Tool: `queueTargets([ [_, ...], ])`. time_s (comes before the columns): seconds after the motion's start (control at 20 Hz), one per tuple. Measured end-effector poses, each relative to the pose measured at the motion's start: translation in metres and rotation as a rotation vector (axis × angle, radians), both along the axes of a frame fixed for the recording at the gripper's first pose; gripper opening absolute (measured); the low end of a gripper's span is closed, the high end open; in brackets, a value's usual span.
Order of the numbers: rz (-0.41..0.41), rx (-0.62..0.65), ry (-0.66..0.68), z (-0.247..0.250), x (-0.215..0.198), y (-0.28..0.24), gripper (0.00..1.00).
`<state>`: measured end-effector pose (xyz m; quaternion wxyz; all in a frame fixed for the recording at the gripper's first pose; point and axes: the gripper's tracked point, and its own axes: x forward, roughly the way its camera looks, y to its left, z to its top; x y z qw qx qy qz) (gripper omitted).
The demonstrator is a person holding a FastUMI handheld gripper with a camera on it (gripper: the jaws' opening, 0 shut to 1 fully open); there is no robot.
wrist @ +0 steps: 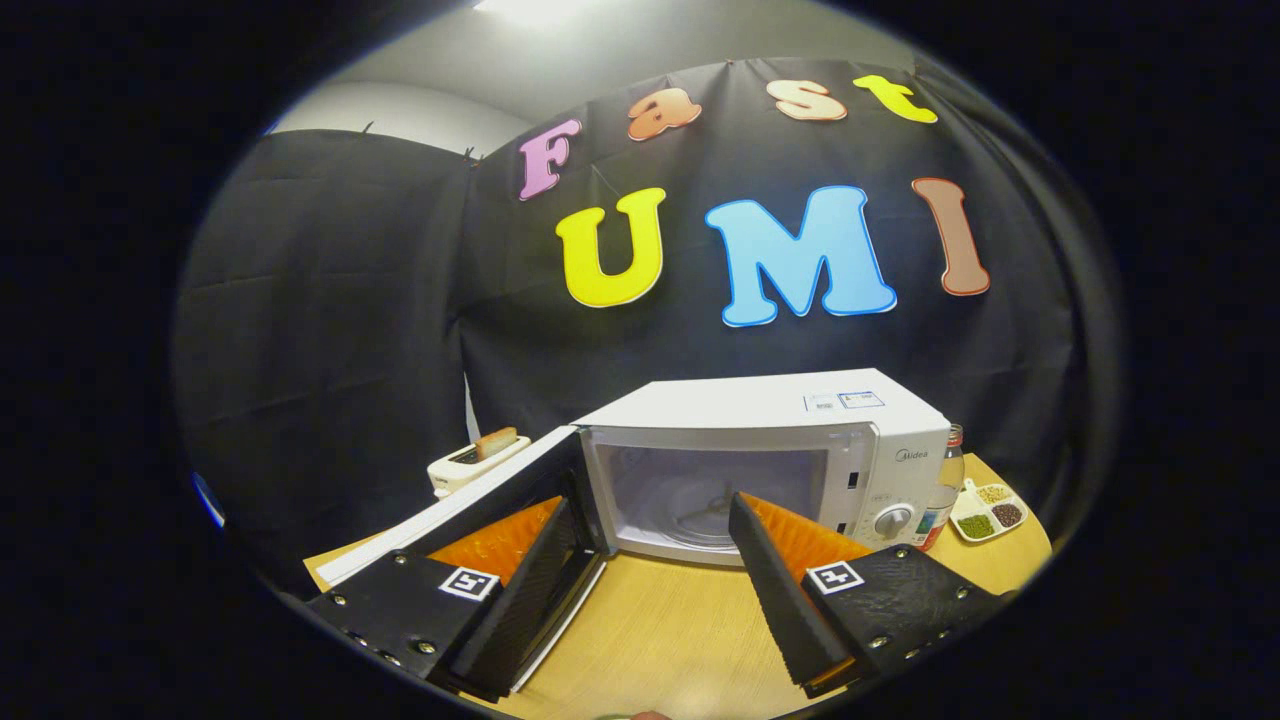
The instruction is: Open the microwave, put the food inside, and close the microwave door.
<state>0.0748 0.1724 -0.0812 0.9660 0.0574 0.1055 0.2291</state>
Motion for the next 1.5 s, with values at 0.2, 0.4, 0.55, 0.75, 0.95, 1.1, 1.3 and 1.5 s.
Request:
queueTargets([
  [0.2, -0.028, -0.026, 0.018, -0.026, 0.036, -0.008, 0.96],
  [0.4, -0.054, -0.035, 0.064, -0.056, 0.068, -0.012, 0.96],
  [0.55, -0.087, -0.050, 0.094, -0.081, 0.096, -0.017, 0.96],
  [0.75, -0.131, -0.061, 0.169, -0.122, 0.127, -0.024, 0.96],
  [0.95, -0.140, -0.056, 0.218, -0.134, 0.129, -0.028, 0.96],
  [1.1, -0.101, -0.042, 0.223, -0.116, 0.102, -0.026, 0.97],
  [1.3, -0.077, -0.046, 0.210, -0.093, 0.042, -0.039, 0.97],
  [1.5, -0.092, -0.078, 0.234, -0.098, -0.027, -0.060, 0.96],
])
